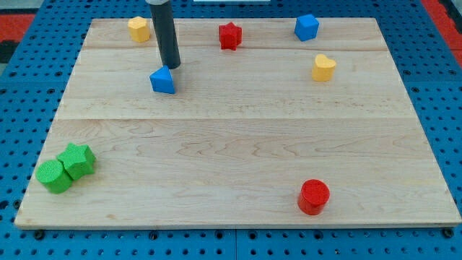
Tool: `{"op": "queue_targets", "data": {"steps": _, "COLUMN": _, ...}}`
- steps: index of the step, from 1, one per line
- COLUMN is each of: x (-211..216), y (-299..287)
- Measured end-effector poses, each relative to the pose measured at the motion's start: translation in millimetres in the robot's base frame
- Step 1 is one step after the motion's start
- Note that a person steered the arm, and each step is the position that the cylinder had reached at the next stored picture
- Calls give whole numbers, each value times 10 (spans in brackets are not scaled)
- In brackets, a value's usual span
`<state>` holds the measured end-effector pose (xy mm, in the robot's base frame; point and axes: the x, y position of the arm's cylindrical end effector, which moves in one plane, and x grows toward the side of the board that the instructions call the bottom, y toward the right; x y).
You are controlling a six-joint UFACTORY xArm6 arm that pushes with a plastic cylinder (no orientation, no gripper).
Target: Push the blue triangle diagonally to the red star
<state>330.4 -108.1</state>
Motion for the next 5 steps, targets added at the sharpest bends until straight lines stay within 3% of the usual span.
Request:
{"op": "queue_targets", "data": {"steps": 2, "x": 385, "y": -393}}
{"op": "queue_targets", "data": {"steps": 5, "x": 291, "y": -276}}
